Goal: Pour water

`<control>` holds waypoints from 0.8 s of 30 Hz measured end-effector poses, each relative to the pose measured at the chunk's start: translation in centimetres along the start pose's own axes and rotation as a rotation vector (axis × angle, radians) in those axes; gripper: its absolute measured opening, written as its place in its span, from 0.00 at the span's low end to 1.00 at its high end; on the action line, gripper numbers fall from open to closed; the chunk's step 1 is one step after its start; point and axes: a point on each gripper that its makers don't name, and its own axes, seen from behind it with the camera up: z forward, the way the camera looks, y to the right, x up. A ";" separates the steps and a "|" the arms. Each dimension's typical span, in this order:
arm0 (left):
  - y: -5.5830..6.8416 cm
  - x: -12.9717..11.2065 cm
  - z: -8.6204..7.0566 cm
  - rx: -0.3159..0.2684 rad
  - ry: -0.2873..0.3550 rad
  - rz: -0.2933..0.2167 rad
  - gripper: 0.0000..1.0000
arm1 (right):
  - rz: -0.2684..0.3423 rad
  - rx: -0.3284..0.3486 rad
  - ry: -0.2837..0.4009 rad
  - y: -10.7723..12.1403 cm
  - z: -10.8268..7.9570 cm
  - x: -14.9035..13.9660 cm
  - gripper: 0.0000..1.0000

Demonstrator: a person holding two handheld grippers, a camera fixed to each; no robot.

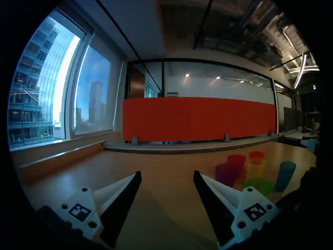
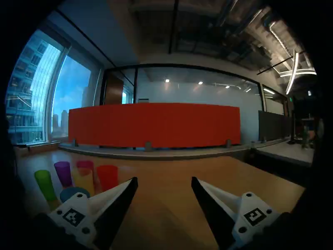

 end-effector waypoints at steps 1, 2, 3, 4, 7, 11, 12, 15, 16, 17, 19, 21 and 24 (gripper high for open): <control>0.0 0.0 0.0 0.000 0.000 0.000 0.93 | 0.000 0.000 0.000 0.0 0.0 0.0 1.00; 0.0 0.0 0.0 0.000 0.000 0.000 0.93 | 0.000 0.000 0.000 0.0 0.0 0.0 1.00; 0.0 0.0 0.0 0.000 0.000 0.000 0.93 | 0.000 0.000 0.000 0.0 0.0 0.0 1.00; 0.0 0.0 0.0 0.000 0.000 0.000 0.93 | 0.000 0.000 0.000 0.0 0.0 0.0 1.00; 0.0 0.0 0.0 0.000 0.000 0.000 0.93 | 0.000 0.000 -0.001 0.0 0.0 0.0 1.00; 0.0 0.0 0.0 0.000 0.000 0.000 0.93 | 0.000 0.000 -0.001 0.0 0.1 0.0 1.00; 0.0 0.0 0.0 0.000 0.000 0.000 0.93 | 0.000 0.000 -0.001 0.0 0.1 0.0 1.00; -0.1 0.0 0.0 0.000 0.000 0.000 0.93 | 0.000 0.000 -0.001 -0.1 0.2 0.0 1.00; -0.1 0.0 0.0 0.000 0.000 0.000 0.93 | 0.000 0.000 -0.001 -0.1 0.2 0.0 1.00; -0.1 0.0 0.0 0.000 0.000 0.000 0.93 | 0.000 0.000 -0.001 -0.1 0.2 0.0 1.00; -0.1 0.0 0.0 0.000 0.000 0.000 0.93 | 0.000 0.000 -0.001 0.0 0.2 0.0 1.00; 0.0 0.0 0.0 0.000 0.000 0.000 0.93 | 0.000 0.000 -0.001 -0.1 0.2 0.0 1.00; 0.0 0.0 0.0 0.000 0.000 0.000 0.93 | 0.000 0.000 -0.001 -0.1 0.2 0.0 1.00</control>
